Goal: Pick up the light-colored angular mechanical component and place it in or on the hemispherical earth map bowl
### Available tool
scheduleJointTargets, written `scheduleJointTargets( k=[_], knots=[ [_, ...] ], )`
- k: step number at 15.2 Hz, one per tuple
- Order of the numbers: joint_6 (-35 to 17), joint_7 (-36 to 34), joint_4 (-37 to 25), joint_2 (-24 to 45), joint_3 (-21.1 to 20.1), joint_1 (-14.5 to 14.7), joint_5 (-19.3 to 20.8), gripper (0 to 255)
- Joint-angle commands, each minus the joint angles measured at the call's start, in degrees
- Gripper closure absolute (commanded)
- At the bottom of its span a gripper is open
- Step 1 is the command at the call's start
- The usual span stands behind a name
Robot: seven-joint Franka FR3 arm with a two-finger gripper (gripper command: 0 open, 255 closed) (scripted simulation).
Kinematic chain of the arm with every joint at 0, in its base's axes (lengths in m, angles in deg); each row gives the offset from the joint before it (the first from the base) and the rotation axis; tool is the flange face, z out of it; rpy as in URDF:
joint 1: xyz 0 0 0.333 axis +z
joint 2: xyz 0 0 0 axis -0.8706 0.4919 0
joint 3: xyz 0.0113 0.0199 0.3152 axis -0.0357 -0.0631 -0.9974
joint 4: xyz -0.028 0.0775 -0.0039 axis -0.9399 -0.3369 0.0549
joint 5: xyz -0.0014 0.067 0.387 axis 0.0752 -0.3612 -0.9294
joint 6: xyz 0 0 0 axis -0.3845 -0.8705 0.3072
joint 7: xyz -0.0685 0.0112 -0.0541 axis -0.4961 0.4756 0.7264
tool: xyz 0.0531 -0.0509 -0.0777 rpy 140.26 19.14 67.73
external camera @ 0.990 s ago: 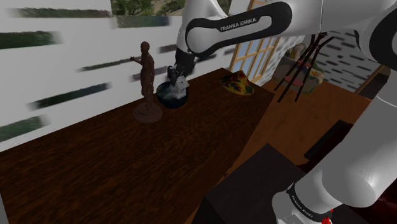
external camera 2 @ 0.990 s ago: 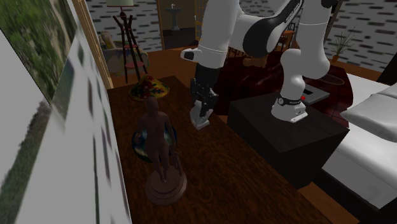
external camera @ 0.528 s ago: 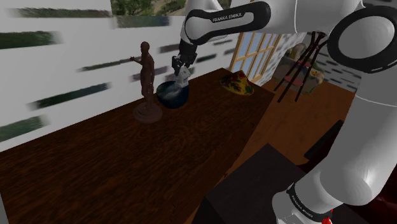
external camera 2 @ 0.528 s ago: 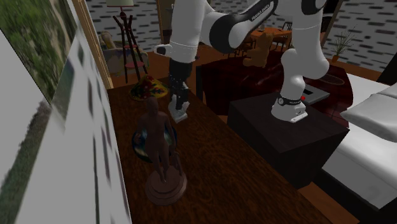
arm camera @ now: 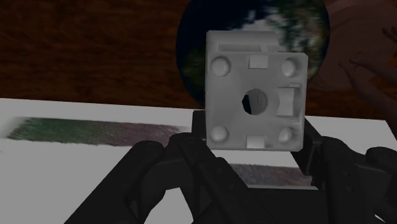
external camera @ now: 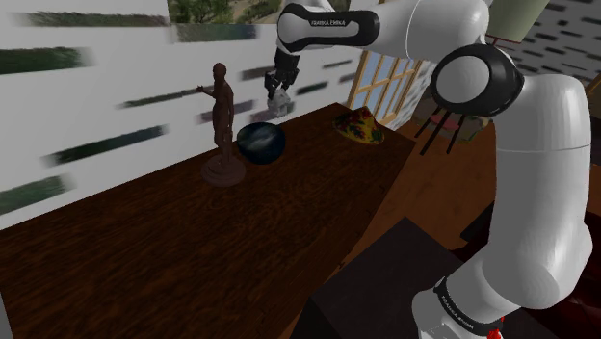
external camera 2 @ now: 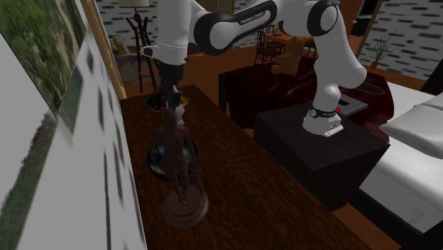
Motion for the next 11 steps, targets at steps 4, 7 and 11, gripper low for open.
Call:
scheduleJointTargets(
  k=[4,7,11],
  knots=[
    [1.06,1.25,-6.05,4.96,0.44,-0.18,0.23,255],
    [-1.15,1.13,-3.99,5.12,0.50,-0.32,0.32,255],
    [-3.94,0.98,-1.60,5.54,0.59,-0.44,0.46,255]
  ],
)
